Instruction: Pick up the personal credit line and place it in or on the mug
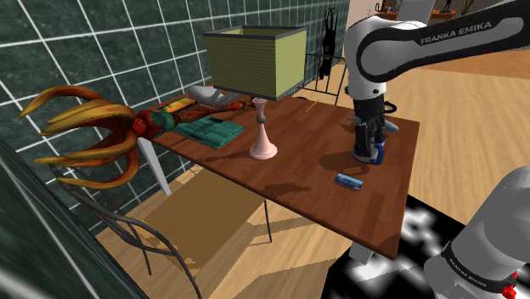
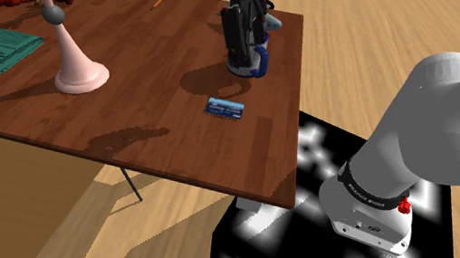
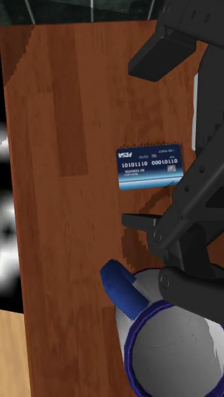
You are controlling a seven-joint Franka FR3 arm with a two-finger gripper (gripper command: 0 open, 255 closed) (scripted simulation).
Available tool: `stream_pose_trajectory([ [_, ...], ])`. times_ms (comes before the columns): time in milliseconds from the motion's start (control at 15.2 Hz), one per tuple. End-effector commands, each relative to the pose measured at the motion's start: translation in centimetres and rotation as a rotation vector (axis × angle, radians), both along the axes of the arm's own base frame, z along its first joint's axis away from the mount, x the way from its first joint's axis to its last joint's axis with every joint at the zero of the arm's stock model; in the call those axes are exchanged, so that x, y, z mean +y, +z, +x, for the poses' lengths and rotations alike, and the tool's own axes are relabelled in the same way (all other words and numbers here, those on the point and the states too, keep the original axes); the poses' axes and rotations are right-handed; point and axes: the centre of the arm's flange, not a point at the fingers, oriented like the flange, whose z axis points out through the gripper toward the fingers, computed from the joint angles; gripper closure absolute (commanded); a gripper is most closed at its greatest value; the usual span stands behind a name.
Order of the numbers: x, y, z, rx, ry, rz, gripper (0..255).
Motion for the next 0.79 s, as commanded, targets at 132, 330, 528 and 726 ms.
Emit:
stream_pose_trajectory([
  [132, 1.9, -5.6, 3.5, 0.114, 0.077, -0.036, 0],
  [330, 3.4, -10.0, 5.5, 0.2, 0.133, -0.063, 0],
  [528, 3.9, -12.4, 6.0, 0.236, 0.157, -0.074, 0],
  [726, 3.6, -13.7, 5.2, 0.236, 0.157, -0.074, 0],
])
